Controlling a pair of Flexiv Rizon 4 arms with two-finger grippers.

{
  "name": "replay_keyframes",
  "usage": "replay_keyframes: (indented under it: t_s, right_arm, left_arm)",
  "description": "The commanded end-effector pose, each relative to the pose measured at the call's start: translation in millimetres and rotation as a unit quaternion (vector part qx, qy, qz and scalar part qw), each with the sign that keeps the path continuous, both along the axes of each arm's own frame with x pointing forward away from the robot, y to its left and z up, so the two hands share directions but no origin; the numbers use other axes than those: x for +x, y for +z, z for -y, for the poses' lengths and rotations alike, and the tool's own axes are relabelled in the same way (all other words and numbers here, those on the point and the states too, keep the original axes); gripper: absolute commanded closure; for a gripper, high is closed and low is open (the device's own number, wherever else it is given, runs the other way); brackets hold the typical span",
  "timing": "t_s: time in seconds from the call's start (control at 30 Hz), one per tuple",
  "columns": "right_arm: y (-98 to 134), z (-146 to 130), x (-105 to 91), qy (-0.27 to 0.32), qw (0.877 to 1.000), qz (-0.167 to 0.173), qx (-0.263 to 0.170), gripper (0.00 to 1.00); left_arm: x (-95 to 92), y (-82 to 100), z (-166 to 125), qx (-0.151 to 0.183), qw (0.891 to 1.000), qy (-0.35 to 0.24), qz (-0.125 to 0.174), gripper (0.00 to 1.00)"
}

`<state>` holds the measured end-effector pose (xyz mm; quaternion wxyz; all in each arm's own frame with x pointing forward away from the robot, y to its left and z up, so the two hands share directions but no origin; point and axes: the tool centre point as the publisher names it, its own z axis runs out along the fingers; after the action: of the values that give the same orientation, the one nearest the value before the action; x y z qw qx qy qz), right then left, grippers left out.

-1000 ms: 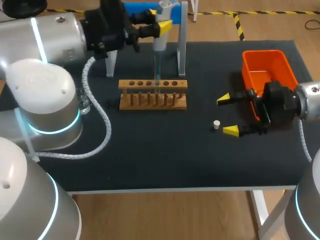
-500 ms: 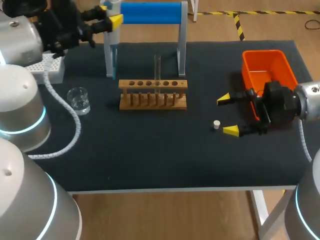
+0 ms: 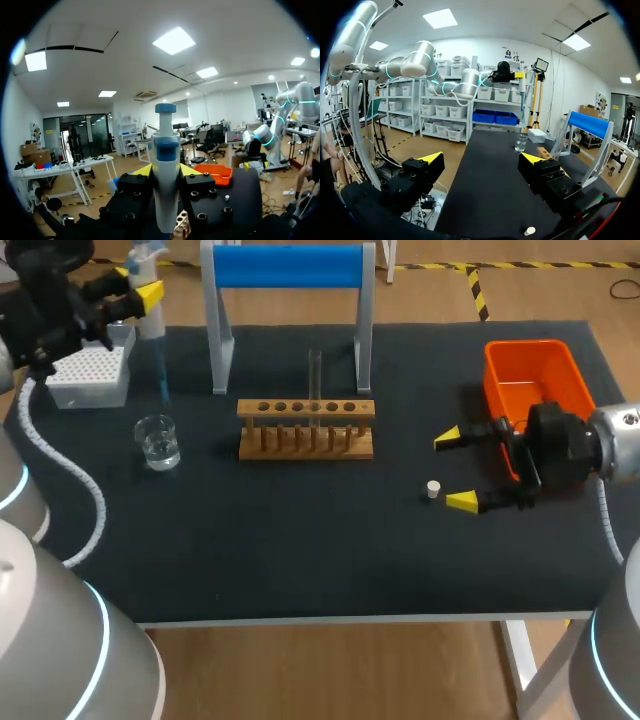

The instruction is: Invert the test tube, pick up the pipette, mount the tip to pipette, aspirate from beaker and dispense into the tube, eject the tip, return the pipette, and cap with the stopper.

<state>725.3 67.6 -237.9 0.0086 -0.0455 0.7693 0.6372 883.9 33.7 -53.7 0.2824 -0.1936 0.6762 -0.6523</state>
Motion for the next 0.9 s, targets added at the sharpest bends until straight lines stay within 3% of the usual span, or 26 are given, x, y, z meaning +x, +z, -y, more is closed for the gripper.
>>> replay_keyframes:
  t_s: [0.03,0.33,0.9]
  right_arm:
    - [0.7,0.7,-0.7,0.0,1.0,0.0,-0.001,0.0]
    - [0.7,0.7,-0.7,0.0,1.0,0.0,-0.001,0.0]
    - [0.7,0.7,-0.7,0.0,1.0,0.0,-0.001,0.0]
  left_arm:
    - [-10.2,-7.6,-24.2,-0.007,1.0,-0.006,0.005,1.0]
    - [1.2,-18.4,-29.1,-0.01,1.0,-0.005,0.0,1.0]
    - [10.2,-19.7,-26.6,-0.007,1.0,-0.011,0.002,1.0]
